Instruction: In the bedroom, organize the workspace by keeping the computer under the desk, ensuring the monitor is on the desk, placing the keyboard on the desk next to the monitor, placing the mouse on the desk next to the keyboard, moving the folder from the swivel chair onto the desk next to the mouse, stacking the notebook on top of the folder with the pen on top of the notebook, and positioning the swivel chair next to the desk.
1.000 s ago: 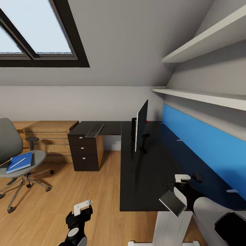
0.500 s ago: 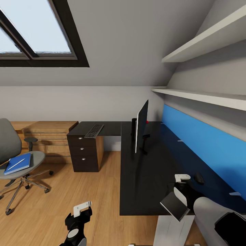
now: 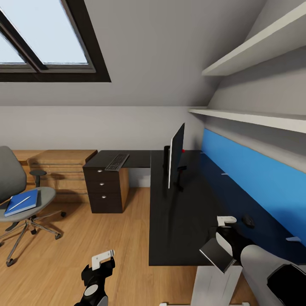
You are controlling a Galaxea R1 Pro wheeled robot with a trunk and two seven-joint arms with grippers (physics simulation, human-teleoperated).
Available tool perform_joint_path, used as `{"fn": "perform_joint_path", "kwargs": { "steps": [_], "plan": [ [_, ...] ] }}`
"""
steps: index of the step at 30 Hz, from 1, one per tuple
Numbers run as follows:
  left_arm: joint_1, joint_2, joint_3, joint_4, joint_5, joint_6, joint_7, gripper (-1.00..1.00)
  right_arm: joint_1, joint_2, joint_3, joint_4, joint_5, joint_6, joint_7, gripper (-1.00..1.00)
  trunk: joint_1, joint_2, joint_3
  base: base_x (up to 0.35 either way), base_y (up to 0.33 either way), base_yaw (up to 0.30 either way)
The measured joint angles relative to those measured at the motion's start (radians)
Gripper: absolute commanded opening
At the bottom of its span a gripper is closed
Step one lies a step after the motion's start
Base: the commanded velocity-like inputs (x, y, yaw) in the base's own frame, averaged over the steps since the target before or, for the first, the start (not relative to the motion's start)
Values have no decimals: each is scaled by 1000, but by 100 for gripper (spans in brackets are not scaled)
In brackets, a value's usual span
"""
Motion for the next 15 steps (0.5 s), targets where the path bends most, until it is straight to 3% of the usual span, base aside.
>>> {"fn": "perform_joint_path", "kwargs": {
  "steps": [6, 12, 15],
  "plan": [
    [0, 0, 0, 0, 0, 0, 0, 100, 0, 0, 1, 0, 0, 0, 0, 100, 0, 0, 0, 0, 0, 0],
    [0, 0, 1, 0, -1, -1, 1, 100, -1, 0, 1, -15, 5, -4, -1, 100, 23, -42, -19, 0, 0, 0],
    [0, 0, 1, 0, -2, 0, 0, 100, -1, 0, 1, -15, 5, -4, -1, 100, 23, -43, -19, 0, 0, 0]
  ]
}}
